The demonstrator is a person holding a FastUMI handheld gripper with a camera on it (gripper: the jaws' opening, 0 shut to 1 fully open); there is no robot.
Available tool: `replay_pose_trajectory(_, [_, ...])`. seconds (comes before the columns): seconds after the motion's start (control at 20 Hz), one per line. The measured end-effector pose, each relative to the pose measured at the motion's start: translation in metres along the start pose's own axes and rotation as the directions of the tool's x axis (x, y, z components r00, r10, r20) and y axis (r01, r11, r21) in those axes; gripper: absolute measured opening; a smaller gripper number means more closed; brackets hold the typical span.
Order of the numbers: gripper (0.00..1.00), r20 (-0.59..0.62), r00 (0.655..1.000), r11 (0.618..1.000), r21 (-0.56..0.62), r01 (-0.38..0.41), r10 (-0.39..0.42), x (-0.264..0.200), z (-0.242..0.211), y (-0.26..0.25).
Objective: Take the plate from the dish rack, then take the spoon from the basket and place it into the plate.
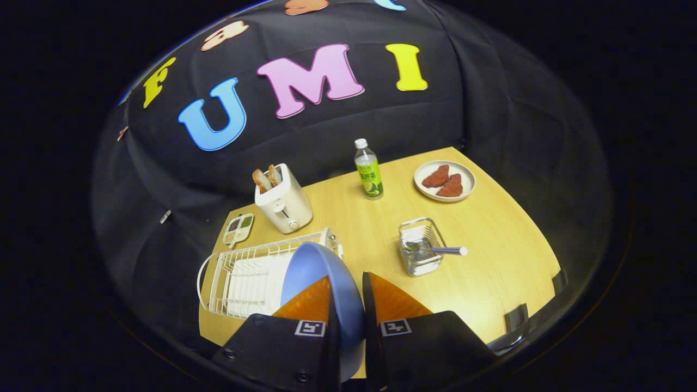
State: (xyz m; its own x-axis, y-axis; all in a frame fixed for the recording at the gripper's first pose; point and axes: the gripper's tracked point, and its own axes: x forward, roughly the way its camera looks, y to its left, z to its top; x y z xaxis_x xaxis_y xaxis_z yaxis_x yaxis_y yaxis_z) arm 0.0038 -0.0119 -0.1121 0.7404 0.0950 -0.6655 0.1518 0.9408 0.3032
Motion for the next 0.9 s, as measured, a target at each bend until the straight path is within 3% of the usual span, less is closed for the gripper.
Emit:
replay_pose_trajectory(0.25, [0.22,-0.051,0.997,0.988,0.139,0.069,-0.063,-0.017,-0.046,-0.075])
replay_pose_trajectory(0.5, [0.22,-0.129,0.990,0.981,0.182,0.073,-0.050,0.035,-0.074,-0.123])
replay_pose_trajectory(0.65, [0.22,-0.184,0.983,0.985,0.163,0.053,-0.023,0.070,-0.091,-0.137])
replay_pose_trajectory(0.9, [0.23,-0.214,0.972,0.990,0.120,-0.071,0.096,0.107,-0.097,-0.130])
